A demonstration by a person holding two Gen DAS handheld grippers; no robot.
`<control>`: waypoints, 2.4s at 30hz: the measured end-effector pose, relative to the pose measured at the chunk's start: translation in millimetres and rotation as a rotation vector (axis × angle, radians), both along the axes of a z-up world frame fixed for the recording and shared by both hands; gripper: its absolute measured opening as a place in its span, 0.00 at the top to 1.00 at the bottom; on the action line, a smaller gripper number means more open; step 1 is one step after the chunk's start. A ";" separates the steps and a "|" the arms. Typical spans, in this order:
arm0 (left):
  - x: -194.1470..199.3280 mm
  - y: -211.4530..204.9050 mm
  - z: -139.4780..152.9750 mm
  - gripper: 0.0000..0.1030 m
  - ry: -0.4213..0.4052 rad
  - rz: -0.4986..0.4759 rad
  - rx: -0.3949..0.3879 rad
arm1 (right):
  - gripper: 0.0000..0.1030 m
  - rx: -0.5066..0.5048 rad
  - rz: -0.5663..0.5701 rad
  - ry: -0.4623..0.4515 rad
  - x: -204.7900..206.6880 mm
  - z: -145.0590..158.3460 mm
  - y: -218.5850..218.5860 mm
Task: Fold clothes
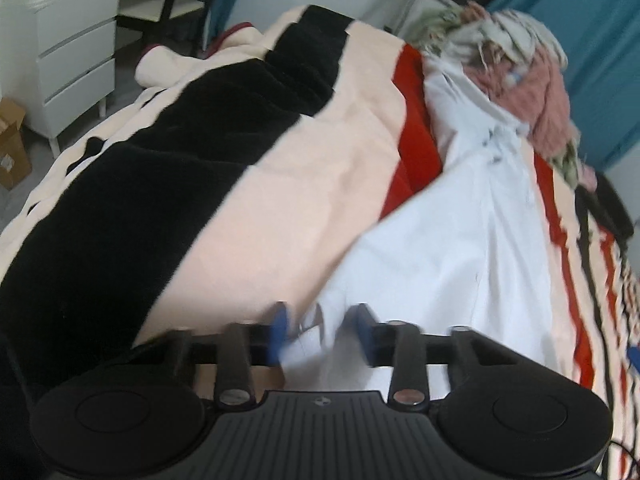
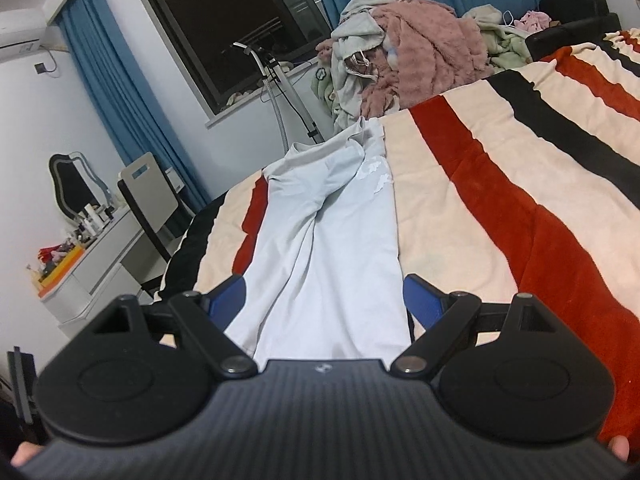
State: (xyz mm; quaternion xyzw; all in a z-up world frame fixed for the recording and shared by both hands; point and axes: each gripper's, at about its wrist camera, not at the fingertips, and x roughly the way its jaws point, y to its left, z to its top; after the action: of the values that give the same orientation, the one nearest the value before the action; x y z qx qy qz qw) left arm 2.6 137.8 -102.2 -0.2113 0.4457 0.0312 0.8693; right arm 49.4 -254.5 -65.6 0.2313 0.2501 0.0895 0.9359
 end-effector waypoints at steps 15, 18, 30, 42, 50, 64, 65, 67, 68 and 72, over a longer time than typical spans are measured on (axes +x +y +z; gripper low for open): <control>-97.2 -156.7 76.7 0.96 -0.416 -0.503 0.263 | 0.16 -0.042 -0.089 -0.138 -15.3 26.2 -27.7; -91.5 -188.8 51.9 0.96 -0.325 -0.571 0.226 | 0.16 -0.029 -0.095 -0.142 -14.7 27.5 -35.3; -71.8 -192.2 21.8 0.54 -0.202 -0.588 0.164 | 0.16 -0.044 -0.063 -0.110 -9.8 20.1 -31.2; -36.2 -159.0 75.8 0.26 -0.399 -0.490 0.373 | 0.16 -0.124 -0.076 -0.141 -10.6 22.2 -23.0; -29.9 -128.2 77.6 0.21 -0.469 -0.361 0.305 | 0.16 -0.205 -0.034 -0.135 -6.2 13.7 2.8; -29.4 -98.7 60.8 0.20 -0.373 -0.280 0.255 | 0.17 -0.243 -0.035 -0.119 -1.4 7.2 18.2; -29.8 -98.7 60.8 0.20 -0.374 -0.276 0.256 | 0.19 -0.238 -0.039 -0.114 1.5 6.5 18.2; -30.6 -98.1 61.2 0.20 -0.376 -0.262 0.256 | 0.28 -0.217 -0.046 -0.090 13.8 5.8 18.4; -31.0 -97.6 61.6 0.20 -0.377 -0.253 0.255 | 0.28 -0.206 -0.045 -0.077 23.3 6.3 19.5; -25.8 -91.9 59.7 0.20 -0.364 -0.210 0.250 | 0.28 -0.180 -0.011 -0.062 70.9 13.2 28.8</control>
State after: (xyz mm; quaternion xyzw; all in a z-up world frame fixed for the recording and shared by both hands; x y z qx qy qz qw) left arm -23.2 46.0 -42.4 -0.0567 0.2941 -0.0432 0.9531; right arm 120.2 -225.7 -52.5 0.1446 0.2266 0.0687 0.9608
